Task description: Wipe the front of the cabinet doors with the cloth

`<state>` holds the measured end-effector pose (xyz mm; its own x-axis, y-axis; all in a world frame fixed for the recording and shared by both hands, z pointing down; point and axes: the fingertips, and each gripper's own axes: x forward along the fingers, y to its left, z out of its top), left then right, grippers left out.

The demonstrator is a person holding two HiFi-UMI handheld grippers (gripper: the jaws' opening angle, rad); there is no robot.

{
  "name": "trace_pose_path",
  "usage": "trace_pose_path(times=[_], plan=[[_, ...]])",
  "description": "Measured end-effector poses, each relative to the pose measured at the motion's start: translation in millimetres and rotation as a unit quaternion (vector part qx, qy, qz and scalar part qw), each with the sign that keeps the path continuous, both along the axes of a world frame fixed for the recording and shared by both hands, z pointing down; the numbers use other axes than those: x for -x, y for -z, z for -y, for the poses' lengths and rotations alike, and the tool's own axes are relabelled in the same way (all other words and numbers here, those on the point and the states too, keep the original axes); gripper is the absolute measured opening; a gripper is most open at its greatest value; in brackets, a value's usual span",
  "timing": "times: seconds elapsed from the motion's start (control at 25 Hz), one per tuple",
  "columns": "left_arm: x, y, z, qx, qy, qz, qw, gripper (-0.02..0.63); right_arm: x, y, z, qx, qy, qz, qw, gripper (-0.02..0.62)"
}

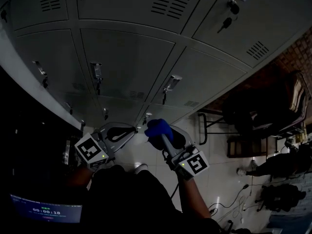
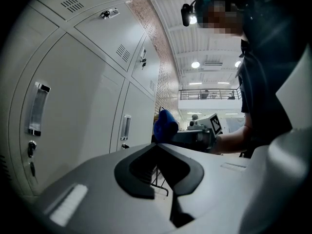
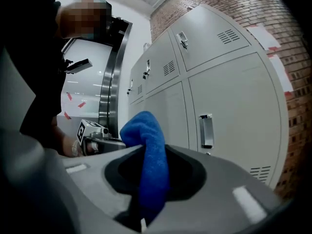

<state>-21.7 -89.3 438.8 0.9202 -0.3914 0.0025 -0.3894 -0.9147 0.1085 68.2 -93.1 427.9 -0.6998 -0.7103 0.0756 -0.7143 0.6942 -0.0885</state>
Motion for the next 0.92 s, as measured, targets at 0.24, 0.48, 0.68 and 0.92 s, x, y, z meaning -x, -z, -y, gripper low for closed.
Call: trace_pose_path(times=[0.24, 0.48, 0.68, 0.92], plan=[[5.4, -1.5, 0.0, -0.001, 0.005, -0.002, 1.0, 0.002, 3.5, -3.7, -3.3, 0.009, -0.002, 0.006, 1.0, 0.081], [4.1, -1.3, -2.1, -0.005, 0.003, 0.004, 1.0, 0.002, 5.7, -4.6, -6.0, 0.012, 0.002, 0.01, 1.0, 0.081], [4.1, -2.8, -0.9, -0.004, 0.006, 0.005, 1.0, 0.002, 8.0, -5.9, -5.5, 0.013, 0.005, 0.013, 1.0, 0.081], [-3.1, -8.3, -13.9, 0.016, 0.003, 0.003, 0.9999, 0.002, 5.0, -14.5, -16.3, 0.027, 0.003, 0.018, 0.999, 0.081]])
